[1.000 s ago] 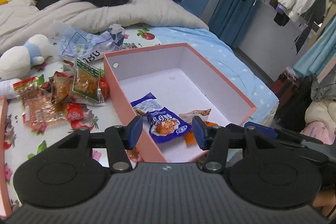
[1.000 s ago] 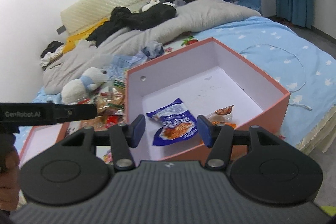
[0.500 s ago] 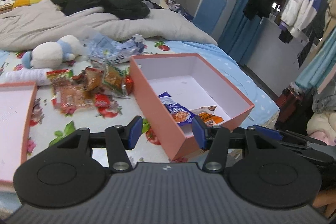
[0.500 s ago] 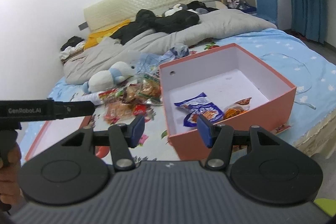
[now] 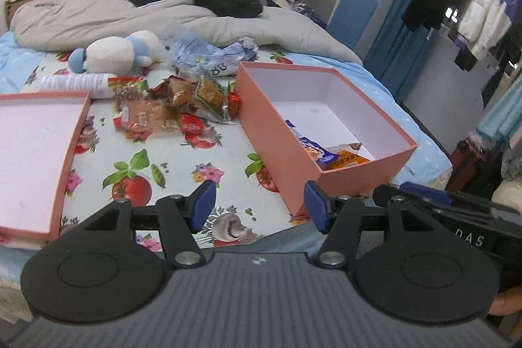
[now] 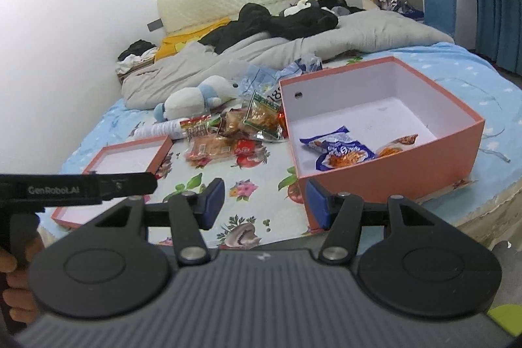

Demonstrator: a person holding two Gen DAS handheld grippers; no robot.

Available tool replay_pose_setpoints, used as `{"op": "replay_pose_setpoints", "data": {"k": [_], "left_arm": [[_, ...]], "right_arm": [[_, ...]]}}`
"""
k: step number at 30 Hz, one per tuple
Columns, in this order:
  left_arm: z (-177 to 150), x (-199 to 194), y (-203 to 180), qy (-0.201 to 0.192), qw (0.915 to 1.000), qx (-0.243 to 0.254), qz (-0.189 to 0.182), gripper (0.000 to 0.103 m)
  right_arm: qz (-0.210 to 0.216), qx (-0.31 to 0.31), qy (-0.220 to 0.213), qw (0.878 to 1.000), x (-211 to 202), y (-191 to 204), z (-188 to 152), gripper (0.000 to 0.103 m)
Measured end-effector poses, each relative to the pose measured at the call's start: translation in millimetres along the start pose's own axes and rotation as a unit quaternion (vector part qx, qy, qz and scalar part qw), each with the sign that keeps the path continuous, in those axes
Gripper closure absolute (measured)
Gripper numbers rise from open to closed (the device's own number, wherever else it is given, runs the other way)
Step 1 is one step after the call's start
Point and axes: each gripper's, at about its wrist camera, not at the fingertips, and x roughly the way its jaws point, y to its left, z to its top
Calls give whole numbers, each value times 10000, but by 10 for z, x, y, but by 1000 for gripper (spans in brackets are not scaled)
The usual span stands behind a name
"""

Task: Organize snacks
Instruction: 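Withdraw both tools from the box back toward the snack pile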

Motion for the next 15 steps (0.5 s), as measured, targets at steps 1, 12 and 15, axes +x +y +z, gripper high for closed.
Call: {"op": "replay_pose_setpoints", "data": {"k": [1, 12, 15], "left_arm": [[-9, 23, 40, -12, 10000, -90, -19, 34], [108, 520, 211, 239, 9994, -252, 87, 32], [132, 623, 277, 215, 9993, -285, 131, 23]], "right_arm": [[-25, -23, 29, 10000, 22, 6, -9, 45], [-91, -68, 123, 9999, 290, 46, -99, 45], [-180, -279, -63, 9994, 366, 113, -113, 45]]}}
